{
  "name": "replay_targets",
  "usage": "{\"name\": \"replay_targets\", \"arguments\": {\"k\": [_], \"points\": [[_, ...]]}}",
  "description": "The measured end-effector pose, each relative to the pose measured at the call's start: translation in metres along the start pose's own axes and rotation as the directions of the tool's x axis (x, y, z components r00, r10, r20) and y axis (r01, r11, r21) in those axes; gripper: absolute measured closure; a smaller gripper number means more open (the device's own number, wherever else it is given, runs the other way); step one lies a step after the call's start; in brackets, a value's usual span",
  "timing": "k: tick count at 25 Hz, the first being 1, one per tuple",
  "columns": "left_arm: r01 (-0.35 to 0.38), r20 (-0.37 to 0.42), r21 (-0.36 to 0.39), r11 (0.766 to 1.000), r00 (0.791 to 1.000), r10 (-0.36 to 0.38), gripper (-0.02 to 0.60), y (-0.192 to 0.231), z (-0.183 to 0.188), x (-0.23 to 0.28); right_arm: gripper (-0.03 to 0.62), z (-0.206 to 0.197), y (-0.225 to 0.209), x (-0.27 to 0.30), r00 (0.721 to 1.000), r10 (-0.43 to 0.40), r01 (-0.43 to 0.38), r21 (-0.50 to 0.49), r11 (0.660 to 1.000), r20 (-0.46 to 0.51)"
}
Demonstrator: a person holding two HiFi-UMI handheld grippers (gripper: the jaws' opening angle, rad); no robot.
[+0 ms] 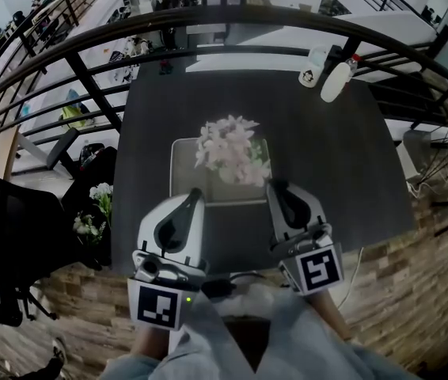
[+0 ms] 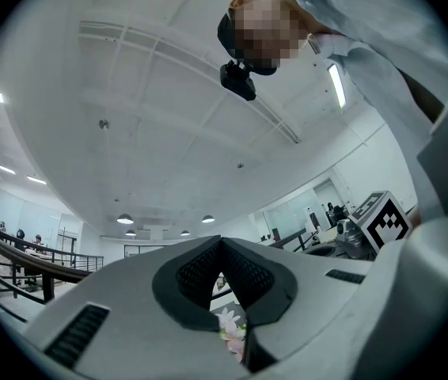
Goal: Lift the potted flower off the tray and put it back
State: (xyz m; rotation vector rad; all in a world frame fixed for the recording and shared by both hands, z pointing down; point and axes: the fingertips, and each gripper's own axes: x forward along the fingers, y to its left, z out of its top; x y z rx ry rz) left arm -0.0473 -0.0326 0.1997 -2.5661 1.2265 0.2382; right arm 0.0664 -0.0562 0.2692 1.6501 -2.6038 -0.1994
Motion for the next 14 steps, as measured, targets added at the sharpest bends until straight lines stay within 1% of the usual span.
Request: {"name": "replay_targets", "arguments": {"k": [14], "points": [[0.010, -0.003, -0.001, 1.000, 1.000, -0.010, 0.581, 0.0010, -0.0007, 0.0001, 0.594, -0.0027, 0.0025, 0.0020, 1.000, 0.000, 0.000, -0.002, 1.000, -0.012]]}}
